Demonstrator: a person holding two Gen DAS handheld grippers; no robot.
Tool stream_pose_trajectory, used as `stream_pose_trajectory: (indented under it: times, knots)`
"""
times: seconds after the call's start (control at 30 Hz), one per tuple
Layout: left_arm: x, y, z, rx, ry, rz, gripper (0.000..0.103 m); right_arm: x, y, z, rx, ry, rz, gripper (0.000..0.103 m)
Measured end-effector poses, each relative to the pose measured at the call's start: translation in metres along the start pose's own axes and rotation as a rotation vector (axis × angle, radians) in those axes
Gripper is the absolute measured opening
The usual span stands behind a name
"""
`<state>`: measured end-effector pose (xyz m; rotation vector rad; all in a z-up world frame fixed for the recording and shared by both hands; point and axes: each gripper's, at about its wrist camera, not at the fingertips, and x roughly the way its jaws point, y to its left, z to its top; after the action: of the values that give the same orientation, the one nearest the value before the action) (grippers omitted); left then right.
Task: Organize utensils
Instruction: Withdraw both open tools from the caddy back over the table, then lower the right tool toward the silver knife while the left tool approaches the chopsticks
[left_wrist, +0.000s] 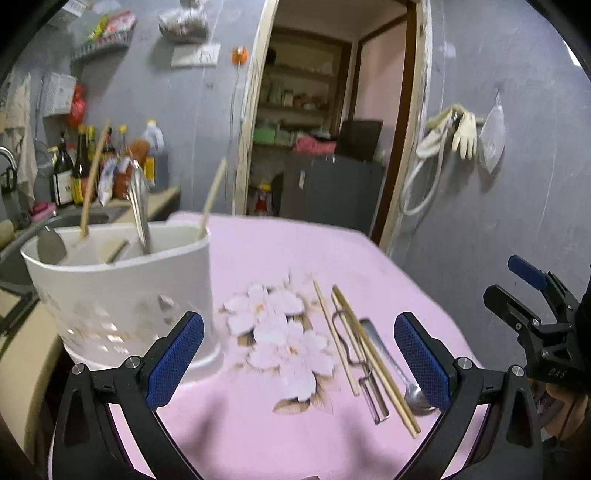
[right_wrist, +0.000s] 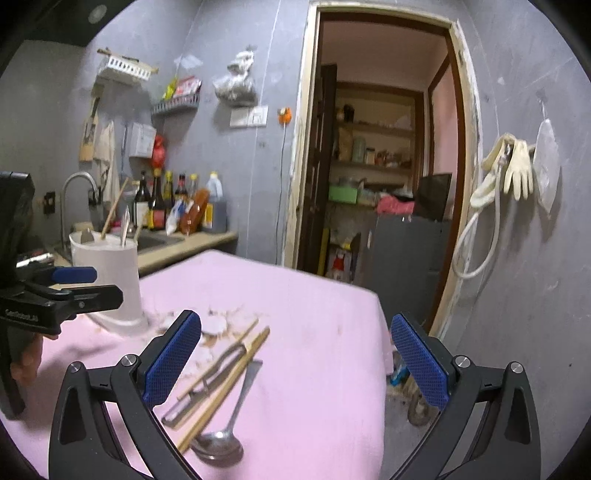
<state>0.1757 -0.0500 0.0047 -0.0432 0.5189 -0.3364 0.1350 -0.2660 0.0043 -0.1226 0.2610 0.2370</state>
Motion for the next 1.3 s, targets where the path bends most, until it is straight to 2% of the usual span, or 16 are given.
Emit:
stream_pose_trajectory:
  times: [0.1,0.23,0.3,0.33,0.47,0.5,0.57,0.63,0.77,0.93,1.03,1.17,1.23,1.3]
  knots:
    - [0.015,-0.004,-0.002,0.001,0.072,0.001,0.101,0.010,-0.002,-0.005,-0.005,0.059,0.010,0.103]
    - [0.036,-0.012,-0.001,0.029,0.167,0.006,0.101,0.027,-0.004,-0.015,-0.009,0.180,0.035,0.101]
    - [0.047,-0.015,-0.002,0.051,0.206,-0.003,0.101,0.038,-0.005,-0.021,-0.009,0.254,0.055,0.092]
    - [0.052,-0.017,-0.002,0.064,0.226,-0.008,0.101,0.043,-0.005,-0.024,-0.008,0.286,0.063,0.082]
    - [0.068,-0.020,-0.002,0.105,0.265,-0.015,0.099,0.055,-0.004,-0.035,-0.011,0.373,0.109,0.064]
    - [0.071,-0.022,-0.001,0.117,0.274,-0.020,0.096,0.058,-0.003,-0.035,-0.015,0.389,0.120,0.061]
    - [0.080,-0.023,-0.001,0.134,0.298,-0.029,0.088,0.061,-0.001,-0.038,-0.027,0.414,0.135,0.048]
    - [0.091,-0.024,-0.001,0.143,0.333,-0.045,0.075,0.064,0.002,-0.039,-0.031,0.439,0.161,0.044]
    - [0.111,-0.023,-0.004,0.143,0.391,-0.066,0.056,0.072,0.010,-0.039,-0.045,0.479,0.200,0.035]
    - [0.135,-0.020,-0.005,0.110,0.459,-0.103,0.033,0.083,0.022,-0.044,-0.086,0.533,0.233,0.033]
    - [0.150,-0.015,-0.002,0.055,0.487,-0.138,0.027,0.090,0.029,-0.046,-0.140,0.546,0.222,0.031]
    - [0.160,-0.012,0.005,0.041,0.499,-0.150,0.021,0.096,0.033,-0.047,-0.203,0.546,0.189,0.019]
    - [0.161,-0.008,0.007,0.021,0.506,-0.159,0.021,0.101,0.031,-0.046,-0.217,0.546,0.176,0.009]
    - [0.159,-0.002,0.008,0.014,0.504,-0.162,0.021,0.104,0.026,-0.045,-0.204,0.548,0.183,0.007]
